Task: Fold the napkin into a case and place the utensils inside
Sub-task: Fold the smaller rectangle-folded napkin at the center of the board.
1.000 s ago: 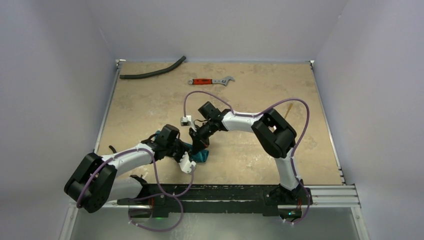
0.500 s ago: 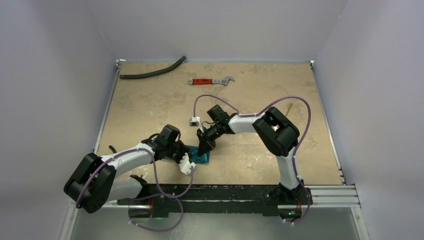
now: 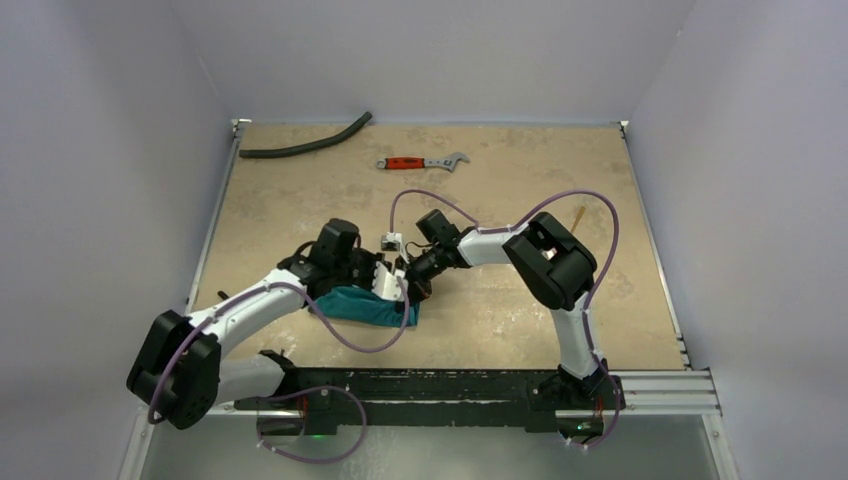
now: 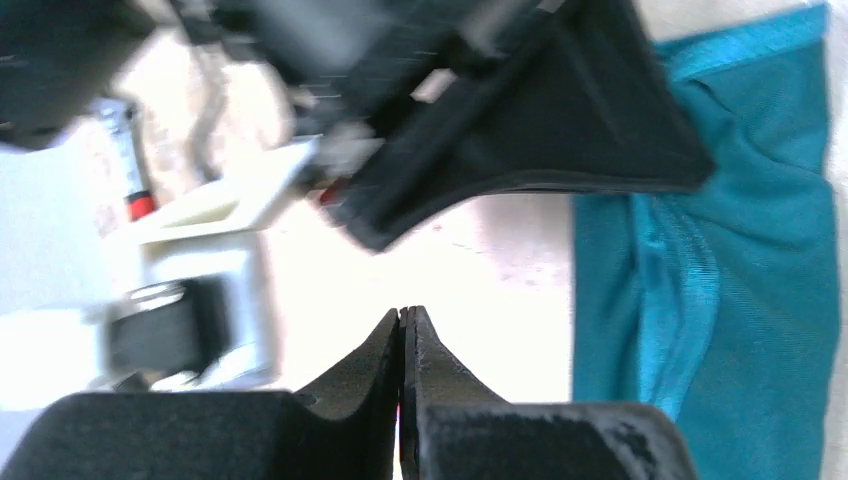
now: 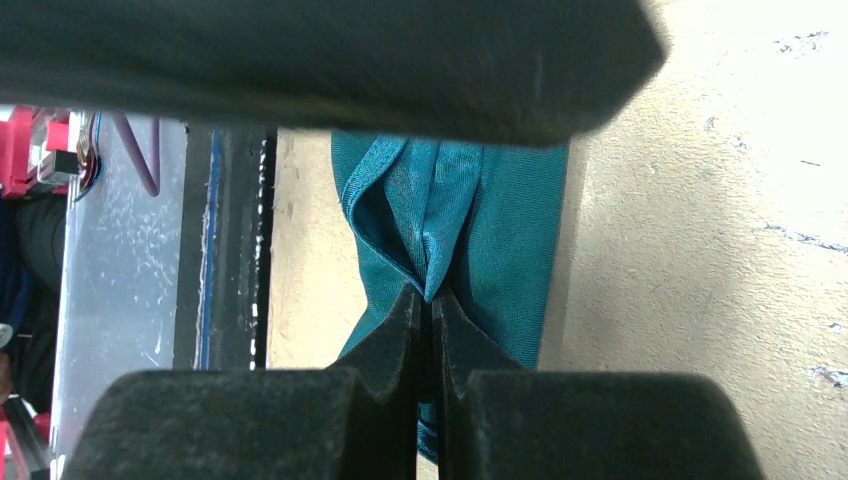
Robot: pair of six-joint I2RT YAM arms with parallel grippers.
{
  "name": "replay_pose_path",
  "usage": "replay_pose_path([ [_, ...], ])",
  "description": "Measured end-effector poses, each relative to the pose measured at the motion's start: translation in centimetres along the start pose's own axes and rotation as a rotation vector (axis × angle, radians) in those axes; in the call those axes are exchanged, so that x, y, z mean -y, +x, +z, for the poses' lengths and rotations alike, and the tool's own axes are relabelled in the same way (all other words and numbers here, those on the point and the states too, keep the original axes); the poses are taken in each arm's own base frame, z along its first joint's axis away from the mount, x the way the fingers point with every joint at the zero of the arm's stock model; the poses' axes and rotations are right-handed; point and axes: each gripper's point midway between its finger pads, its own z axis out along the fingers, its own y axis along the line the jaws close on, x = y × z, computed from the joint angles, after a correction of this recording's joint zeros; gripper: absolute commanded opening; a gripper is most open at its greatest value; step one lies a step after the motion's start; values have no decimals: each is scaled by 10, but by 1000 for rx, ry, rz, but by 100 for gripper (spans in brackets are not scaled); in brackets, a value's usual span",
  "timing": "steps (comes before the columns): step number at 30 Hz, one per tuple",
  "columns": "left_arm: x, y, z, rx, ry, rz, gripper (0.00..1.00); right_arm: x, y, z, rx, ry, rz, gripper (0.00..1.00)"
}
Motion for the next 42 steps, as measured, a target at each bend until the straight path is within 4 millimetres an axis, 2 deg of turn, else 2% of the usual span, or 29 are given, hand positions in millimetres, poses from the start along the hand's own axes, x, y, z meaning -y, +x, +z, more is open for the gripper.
replay_pose_path([
  [3,-23,-10,-16,20,-38,-50,0,0,0,0,0,0,1,0],
  [5,-18,-15,-24,30,-8,-53,0,0,0,0,0,0,2,0],
  [13,61,-18,-40,53,286,-78,1,0,0,0,2,1,11,0],
  [23,101,-30,-39,111,419,-32,1,0,0,1,7,0,25,1],
  [30,111,-16,-24,83,409,-6,0,-2,1,1,13,-8,28,1],
  [35,109,-3,-14,34,392,6,0,-3,2,1,15,-16,29,1],
  [42,105,-4,-16,21,391,-19,0,-5,6,2,15,-32,34,1],
])
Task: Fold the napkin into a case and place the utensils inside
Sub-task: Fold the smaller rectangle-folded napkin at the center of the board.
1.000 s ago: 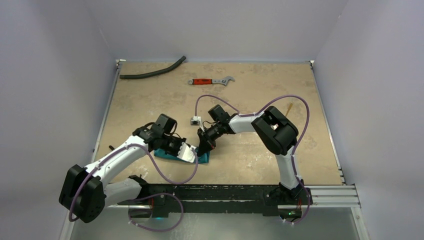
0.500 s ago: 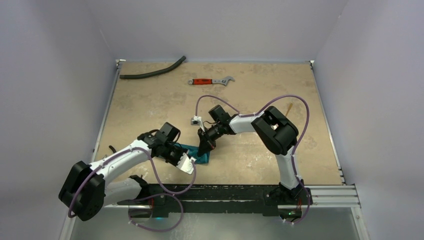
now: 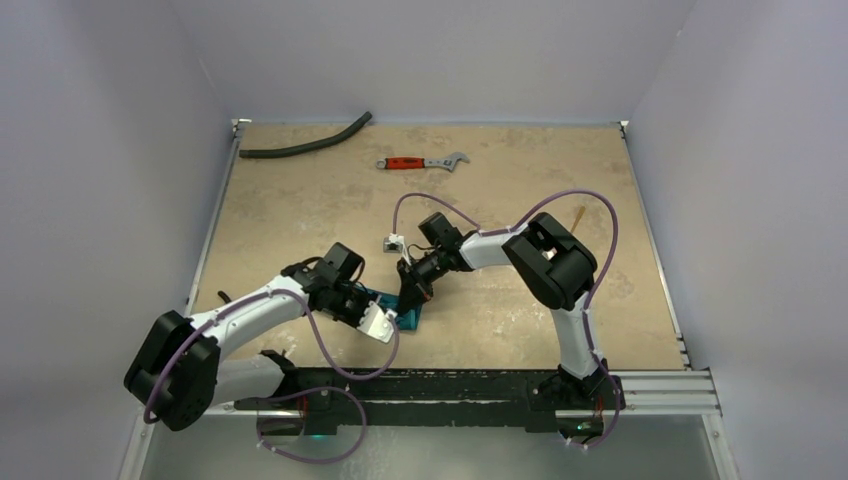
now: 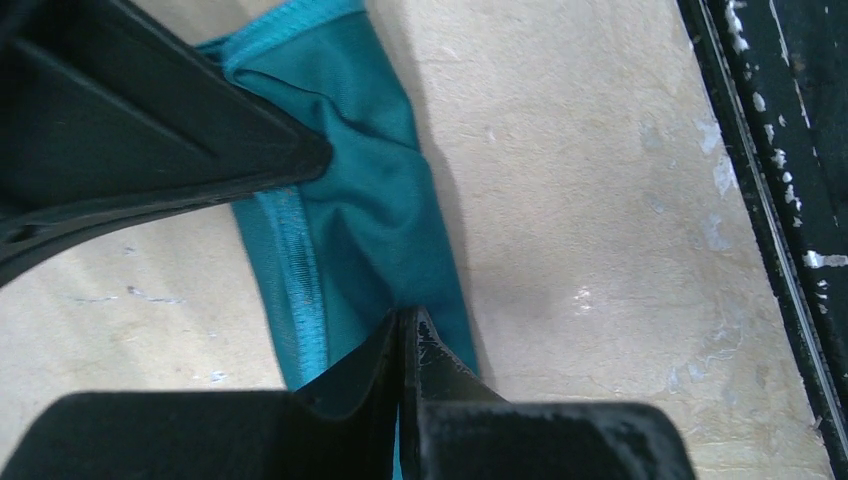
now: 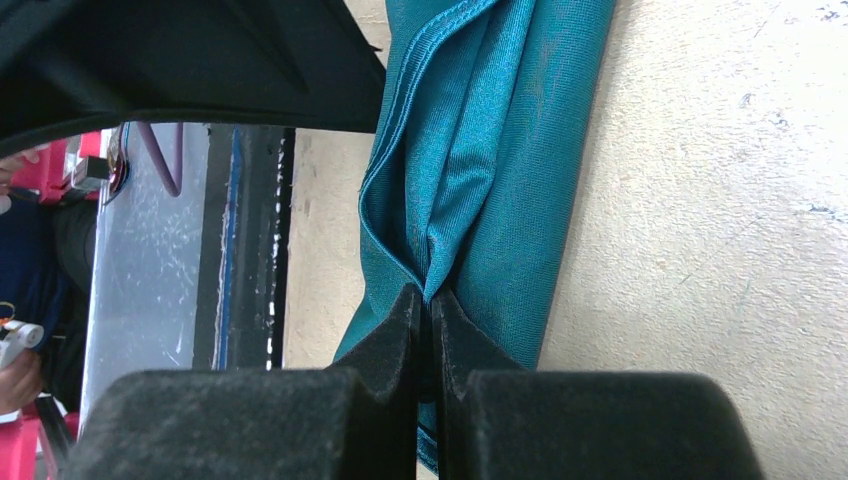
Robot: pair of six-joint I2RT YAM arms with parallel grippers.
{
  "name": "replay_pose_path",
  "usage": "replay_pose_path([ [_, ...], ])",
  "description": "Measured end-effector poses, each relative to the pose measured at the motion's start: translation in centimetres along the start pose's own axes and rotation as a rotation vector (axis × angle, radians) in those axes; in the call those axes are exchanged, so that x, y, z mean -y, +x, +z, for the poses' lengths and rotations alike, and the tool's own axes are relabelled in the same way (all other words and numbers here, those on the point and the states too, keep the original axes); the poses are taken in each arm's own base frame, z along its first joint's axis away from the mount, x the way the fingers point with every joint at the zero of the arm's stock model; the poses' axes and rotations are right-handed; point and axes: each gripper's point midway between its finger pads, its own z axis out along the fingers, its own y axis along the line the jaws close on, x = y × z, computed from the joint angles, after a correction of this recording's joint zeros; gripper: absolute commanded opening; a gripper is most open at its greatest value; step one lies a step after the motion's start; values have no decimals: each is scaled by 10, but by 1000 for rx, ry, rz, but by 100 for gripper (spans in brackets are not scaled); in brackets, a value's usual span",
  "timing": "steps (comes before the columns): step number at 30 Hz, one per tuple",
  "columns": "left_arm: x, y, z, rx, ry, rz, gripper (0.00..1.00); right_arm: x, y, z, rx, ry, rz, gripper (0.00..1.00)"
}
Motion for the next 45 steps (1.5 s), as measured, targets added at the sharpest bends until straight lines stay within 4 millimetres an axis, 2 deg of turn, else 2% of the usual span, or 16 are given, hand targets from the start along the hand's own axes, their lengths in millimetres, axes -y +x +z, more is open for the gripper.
replay_pose_path([
  [5,-13,-9,-9,16,-24,-25,0,0,1,0,1,-2,5,0],
  [9,-12,-8,-8,11,-24,-36,0,-1,0,0,3,-2,10,0],
  [15,-2,12,-2,-27,-16,-66,0,-2,1,0,9,-4,17,1],
  [20,-11,31,-6,-45,-62,-121,0,-2,1,0,10,-4,18,1],
  [23,-15,35,-7,-47,-77,-119,0,-2,1,0,10,-4,18,1],
  [33,-21,36,-9,-38,-73,-162,0,-3,1,0,12,-7,16,1],
  [39,-35,27,-27,-38,-54,-201,0,-3,1,0,12,-10,17,1],
  [45,-14,33,-26,-74,9,-210,0,-3,1,0,13,-10,21,1],
])
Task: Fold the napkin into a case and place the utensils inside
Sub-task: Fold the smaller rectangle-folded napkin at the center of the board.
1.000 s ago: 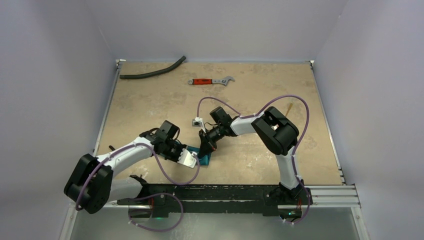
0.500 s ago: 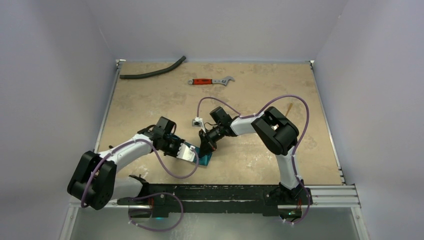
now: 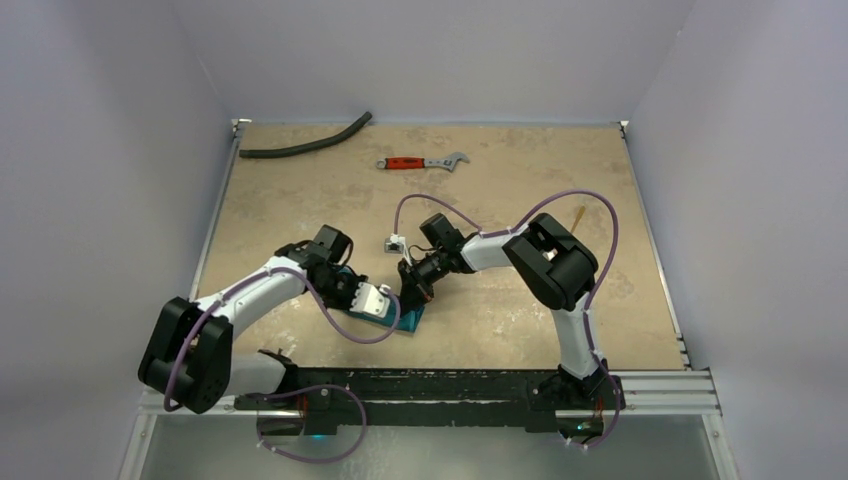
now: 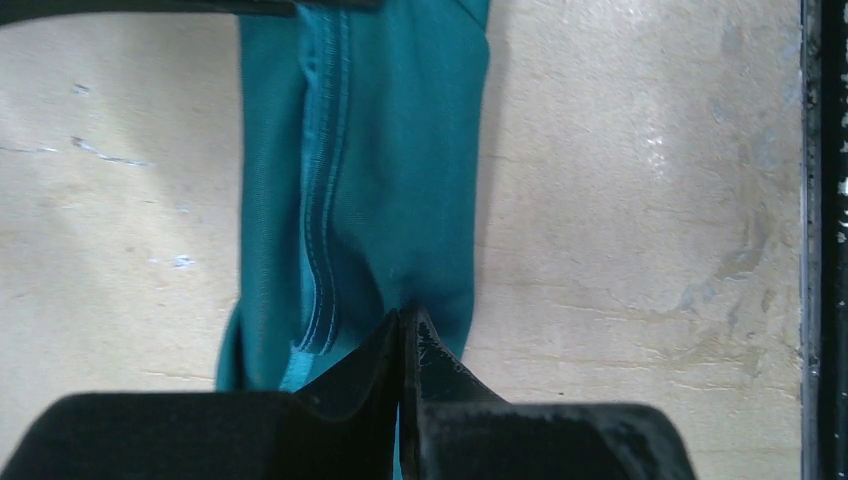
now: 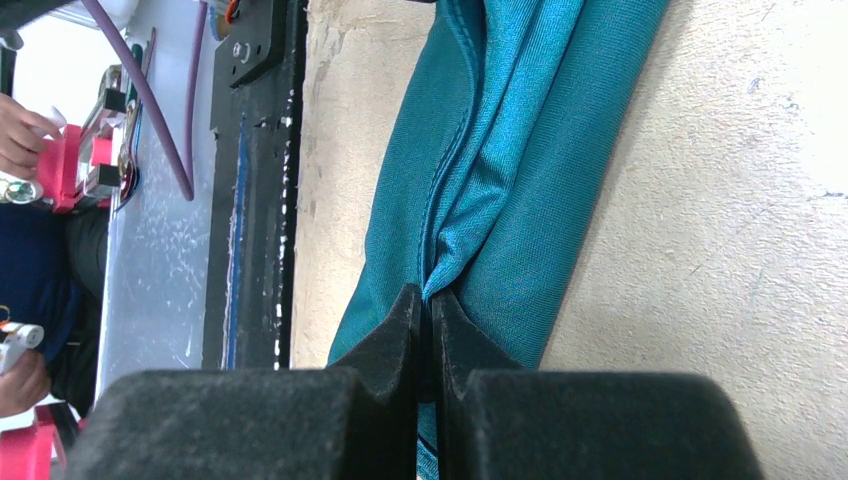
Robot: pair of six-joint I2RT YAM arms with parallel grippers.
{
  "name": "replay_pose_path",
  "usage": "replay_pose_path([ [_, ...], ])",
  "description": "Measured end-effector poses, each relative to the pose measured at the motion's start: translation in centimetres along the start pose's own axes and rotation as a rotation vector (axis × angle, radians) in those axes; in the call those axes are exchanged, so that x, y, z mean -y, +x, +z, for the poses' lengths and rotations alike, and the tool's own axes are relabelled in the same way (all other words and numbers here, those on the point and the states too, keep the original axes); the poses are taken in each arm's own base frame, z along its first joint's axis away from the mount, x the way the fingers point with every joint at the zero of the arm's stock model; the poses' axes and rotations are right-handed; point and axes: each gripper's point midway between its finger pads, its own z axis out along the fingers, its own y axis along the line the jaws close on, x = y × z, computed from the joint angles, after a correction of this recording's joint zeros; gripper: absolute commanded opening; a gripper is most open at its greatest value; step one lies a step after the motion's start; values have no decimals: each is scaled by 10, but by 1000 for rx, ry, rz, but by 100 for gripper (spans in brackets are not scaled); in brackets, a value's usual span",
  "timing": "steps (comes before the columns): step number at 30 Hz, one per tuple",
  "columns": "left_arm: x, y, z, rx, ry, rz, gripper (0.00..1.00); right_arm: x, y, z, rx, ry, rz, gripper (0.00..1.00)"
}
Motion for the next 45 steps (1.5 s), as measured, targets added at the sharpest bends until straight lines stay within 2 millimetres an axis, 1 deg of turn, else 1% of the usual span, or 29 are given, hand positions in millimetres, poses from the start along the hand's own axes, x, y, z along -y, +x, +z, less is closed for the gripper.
replay_pose_path([
  [3,8,8,5,-23,12,-8,0,0,0,0,1,1,3,1],
  [5,7,12,8,-35,-1,-6,0,0,0,0,2,2,3,1],
  [8,-2,16,9,-40,-33,-12,0,-1,0,-1,3,5,5,1],
  [11,-11,18,7,-32,-60,-52,0,-2,2,-1,4,9,3,1],
  [13,-18,12,1,-14,-67,-86,1,-2,3,-2,3,9,7,1],
  [15,-31,-1,-8,24,-85,-108,6,-3,3,-2,3,8,7,1],
  [17,-42,-13,-17,60,-102,-109,7,-3,3,-2,3,7,8,1],
  [19,-46,-19,-22,80,-107,-105,6,-3,3,-2,3,7,8,1],
  [21,-41,-18,-21,74,-90,-112,6,-3,3,-2,3,7,8,1],
  [25,-24,-11,-17,51,-34,-123,5,-3,3,-2,4,8,14,1],
  [28,-16,-9,-16,44,-6,-115,1,-3,3,-1,8,8,19,1],
  [32,-16,-9,-16,43,-6,-106,0,-4,4,-1,12,8,20,1],
  [35,-21,-8,-14,45,-25,-97,0,-4,4,-2,13,9,23,1],
  [38,-22,-3,-6,41,-31,-94,0,-4,4,-2,14,8,22,1],
  [43,-18,15,14,-5,4,-117,0,-6,6,-3,15,12,21,1],
  [45,-24,16,14,-10,-16,-118,0,-6,6,-3,17,12,17,1],
])
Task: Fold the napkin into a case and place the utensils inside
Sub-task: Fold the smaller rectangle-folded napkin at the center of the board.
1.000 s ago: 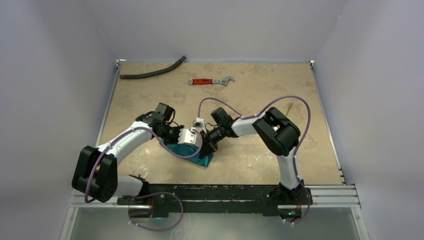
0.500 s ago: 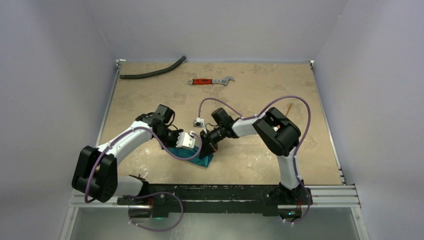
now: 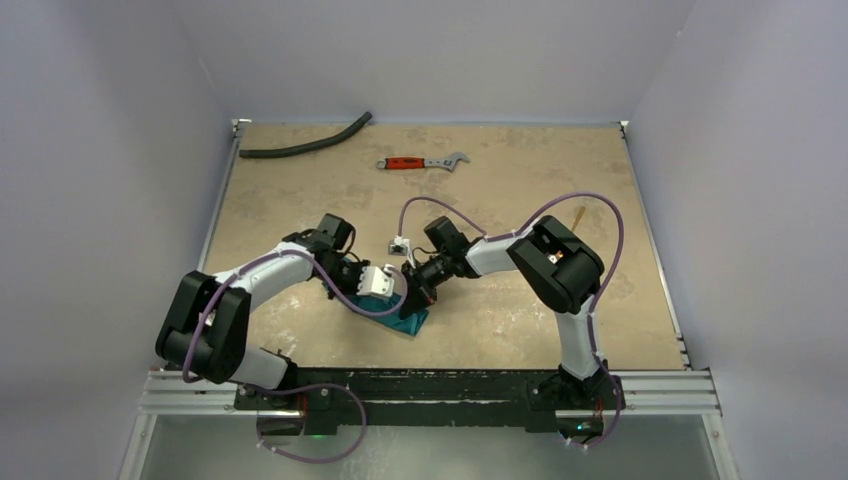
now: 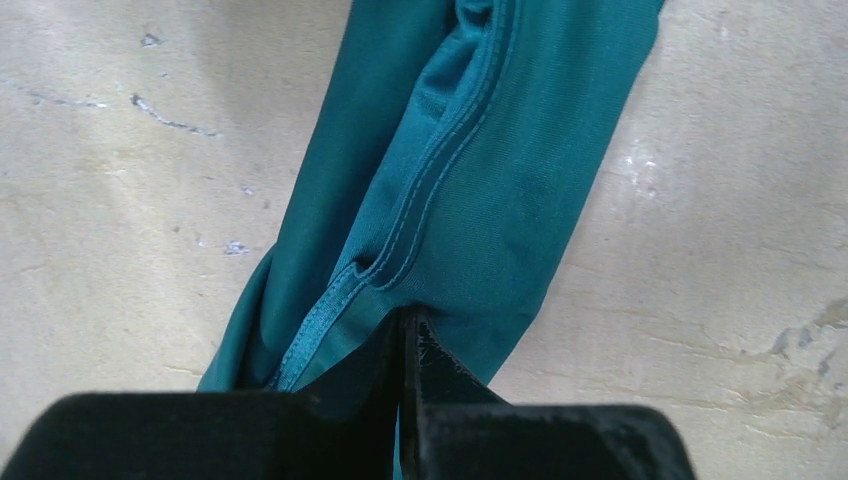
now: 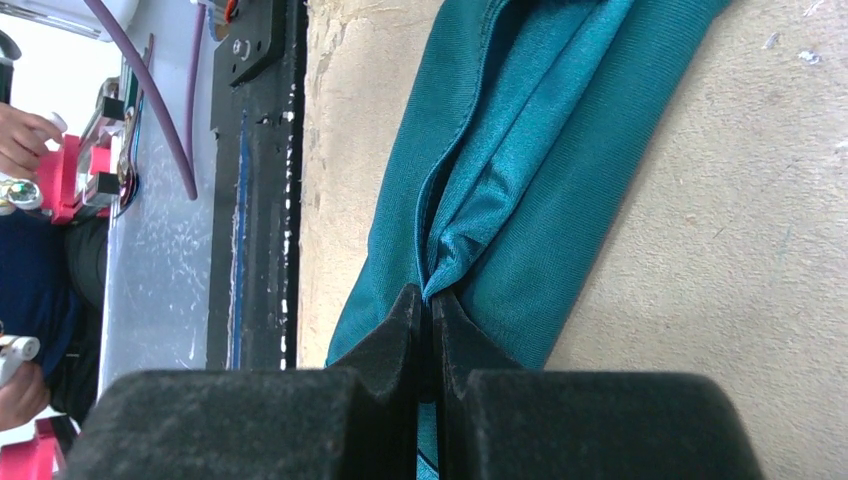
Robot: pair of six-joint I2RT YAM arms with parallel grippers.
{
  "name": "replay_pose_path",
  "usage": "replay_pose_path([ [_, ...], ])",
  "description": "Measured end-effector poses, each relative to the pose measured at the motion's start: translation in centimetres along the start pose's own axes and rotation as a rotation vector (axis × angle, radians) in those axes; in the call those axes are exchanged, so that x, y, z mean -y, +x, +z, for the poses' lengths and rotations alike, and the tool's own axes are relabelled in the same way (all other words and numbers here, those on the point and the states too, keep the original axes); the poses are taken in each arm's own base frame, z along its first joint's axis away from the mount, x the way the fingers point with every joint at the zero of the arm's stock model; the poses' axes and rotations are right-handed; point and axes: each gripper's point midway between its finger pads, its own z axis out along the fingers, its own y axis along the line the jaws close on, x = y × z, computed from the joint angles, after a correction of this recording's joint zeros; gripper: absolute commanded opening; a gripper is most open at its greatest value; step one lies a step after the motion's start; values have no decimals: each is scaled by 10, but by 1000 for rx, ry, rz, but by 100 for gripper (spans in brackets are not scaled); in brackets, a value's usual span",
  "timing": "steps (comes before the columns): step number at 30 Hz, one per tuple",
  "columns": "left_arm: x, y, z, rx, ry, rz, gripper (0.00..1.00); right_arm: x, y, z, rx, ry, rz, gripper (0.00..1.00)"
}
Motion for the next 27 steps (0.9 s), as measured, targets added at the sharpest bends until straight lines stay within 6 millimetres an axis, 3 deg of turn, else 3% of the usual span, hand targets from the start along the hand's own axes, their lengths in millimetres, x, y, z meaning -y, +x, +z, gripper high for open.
replay_pose_path([
  [11,-17,20,-8,19,-94,-241,0,0,-2,-1,16,11,-32,1],
  [24,-22,15,-8,67,-104,-384,0,-4,-9,-6,27,47,-38,7],
  [27,-26,11,-10,81,-99,-414,13,-6,-11,-8,30,53,-40,10],
])
